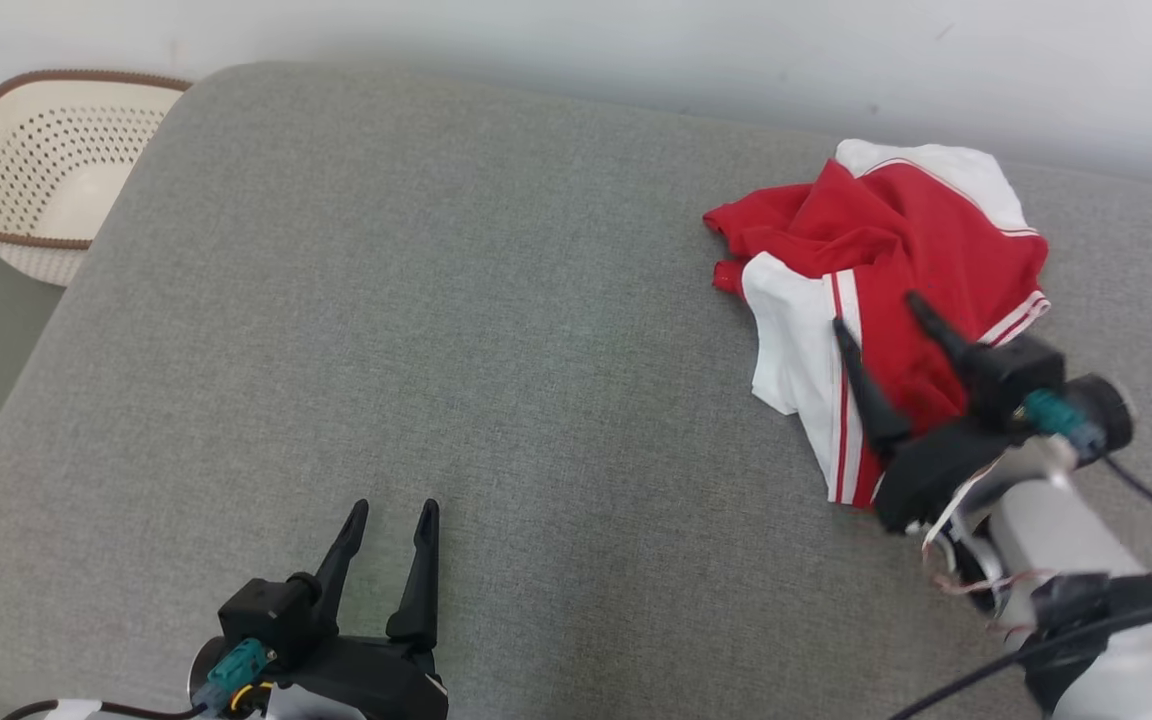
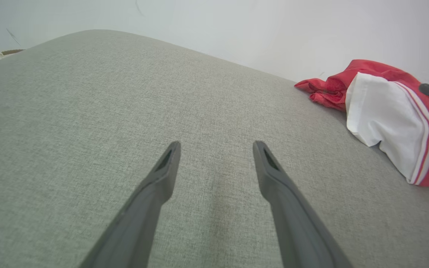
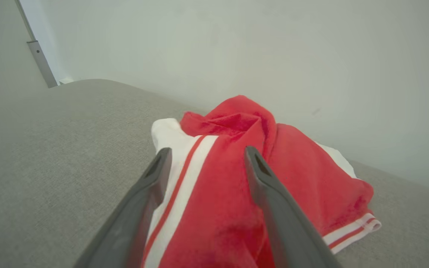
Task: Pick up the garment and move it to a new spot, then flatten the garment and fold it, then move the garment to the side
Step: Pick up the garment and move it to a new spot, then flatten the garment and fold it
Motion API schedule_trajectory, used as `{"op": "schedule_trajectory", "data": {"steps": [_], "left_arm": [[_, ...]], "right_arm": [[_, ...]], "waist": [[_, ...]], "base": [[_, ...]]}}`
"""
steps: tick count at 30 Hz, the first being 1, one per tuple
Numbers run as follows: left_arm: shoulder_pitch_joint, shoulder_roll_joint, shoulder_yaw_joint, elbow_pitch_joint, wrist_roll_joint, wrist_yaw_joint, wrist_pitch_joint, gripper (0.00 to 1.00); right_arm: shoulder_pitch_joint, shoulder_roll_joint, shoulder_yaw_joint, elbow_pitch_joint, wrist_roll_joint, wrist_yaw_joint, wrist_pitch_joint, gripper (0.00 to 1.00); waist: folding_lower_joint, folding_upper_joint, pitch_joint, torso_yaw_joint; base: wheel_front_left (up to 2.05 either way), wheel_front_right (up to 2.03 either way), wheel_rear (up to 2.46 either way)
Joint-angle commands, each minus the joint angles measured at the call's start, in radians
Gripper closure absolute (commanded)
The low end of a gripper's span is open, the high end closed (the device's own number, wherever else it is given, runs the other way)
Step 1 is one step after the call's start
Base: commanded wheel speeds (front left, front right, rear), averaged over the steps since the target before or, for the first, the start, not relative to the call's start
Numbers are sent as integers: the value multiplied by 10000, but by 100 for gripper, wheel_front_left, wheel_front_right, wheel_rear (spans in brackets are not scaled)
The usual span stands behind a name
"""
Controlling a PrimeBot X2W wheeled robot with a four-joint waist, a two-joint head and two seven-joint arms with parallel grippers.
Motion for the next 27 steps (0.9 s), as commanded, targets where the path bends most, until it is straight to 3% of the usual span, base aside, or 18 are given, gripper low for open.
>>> {"op": "schedule_trajectory", "data": {"steps": [1, 7, 16, 17, 18, 19, 23, 27], "left_arm": [[173, 15, -12, 38, -2, -18, -10, 0], [347, 15, -113, 108, -163, 3, -10, 0], [437, 12, -50, 194, -203, 40, -10, 0], [441, 12, -54, 196, -219, 48, -10, 0], [444, 12, -57, 195, -230, 58, -10, 0], [445, 14, -61, 194, -241, 66, -10, 0], [463, 14, -56, 191, -266, 72, -10, 0], [565, 14, 32, 176, -157, 20, -10, 0]], "right_arm": [[104, -5, 52, -92, 58, -11, -44, 0], [571, -11, 1007, -161, 103, -11, -43, 0], [123, 259, 1143, 1784, -1149, -11, 98, 0], [67, 317, 1126, 1983, -1261, -11, 94, 51], [-5, 374, 1073, 2191, -1359, -11, 105, 79], [-99, 407, 1029, 2404, -1491, -11, 134, 100], [-380, 628, 822, 2952, -1752, -11, 88, 100], [-541, 846, 757, 2643, -1766, -11, -29, 100]], "waist": [[1, 0, -105, -77], [1, 0, -184, 124], [1, 0, -220, 394], [1, 0, -230, 406], [1, 0, -241, 415], [1, 0, -251, 421], [1, 0, -334, 415], [1, 0, -496, 282]], "base": [[0, 0, 0], [0, 0, 0], [0, 0, 0], [0, 0, 0], [0, 0, 0], [0, 0, 0], [0, 0, 0], [0, 0, 0]]}}
